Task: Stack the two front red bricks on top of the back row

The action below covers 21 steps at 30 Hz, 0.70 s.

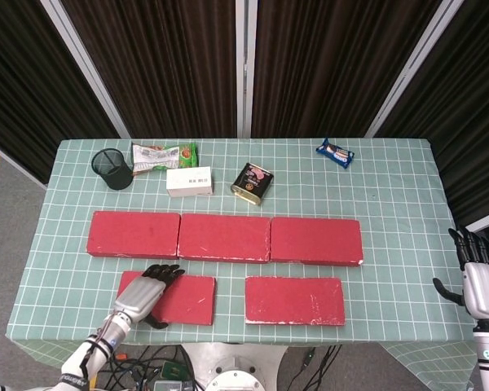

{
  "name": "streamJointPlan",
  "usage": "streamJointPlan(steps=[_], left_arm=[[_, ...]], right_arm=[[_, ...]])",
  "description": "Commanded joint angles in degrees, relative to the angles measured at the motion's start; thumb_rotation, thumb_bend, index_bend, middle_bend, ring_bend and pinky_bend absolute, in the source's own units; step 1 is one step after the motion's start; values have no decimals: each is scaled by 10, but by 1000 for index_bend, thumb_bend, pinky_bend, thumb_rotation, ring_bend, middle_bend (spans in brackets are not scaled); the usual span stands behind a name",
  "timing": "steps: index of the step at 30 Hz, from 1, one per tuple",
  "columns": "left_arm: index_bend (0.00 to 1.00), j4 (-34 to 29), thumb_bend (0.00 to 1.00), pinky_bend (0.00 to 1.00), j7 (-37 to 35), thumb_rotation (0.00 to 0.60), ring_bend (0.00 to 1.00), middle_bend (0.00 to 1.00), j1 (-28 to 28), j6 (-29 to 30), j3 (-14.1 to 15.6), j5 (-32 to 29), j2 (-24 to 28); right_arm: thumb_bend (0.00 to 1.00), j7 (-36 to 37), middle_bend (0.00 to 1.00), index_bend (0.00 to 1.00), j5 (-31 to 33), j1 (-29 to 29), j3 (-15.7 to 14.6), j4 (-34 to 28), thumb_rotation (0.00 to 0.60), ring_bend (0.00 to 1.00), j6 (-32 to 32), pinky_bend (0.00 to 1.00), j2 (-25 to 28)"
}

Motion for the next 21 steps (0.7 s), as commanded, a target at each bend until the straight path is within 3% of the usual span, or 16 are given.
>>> streamJointPlan(steps=[1, 11, 21], left_arm=[[54, 3, 0, 0, 2, 600, 0, 8, -5, 1, 0, -9, -3], [55, 9, 0, 0, -5, 600, 0, 76, -17, 3, 5, -24, -6], [136, 0, 0, 0, 0, 600, 0, 146, -22, 20, 11, -17, -6]], right_arm=[[155, 0, 0, 0, -1, 0, 0, 1, 600, 0, 1, 0, 0], [161, 3, 0, 0, -1, -1, 0, 6, 600, 0, 2, 0, -3], [172, 2, 0, 0, 0, -2, 3, 7, 600, 0, 6, 0, -5]])
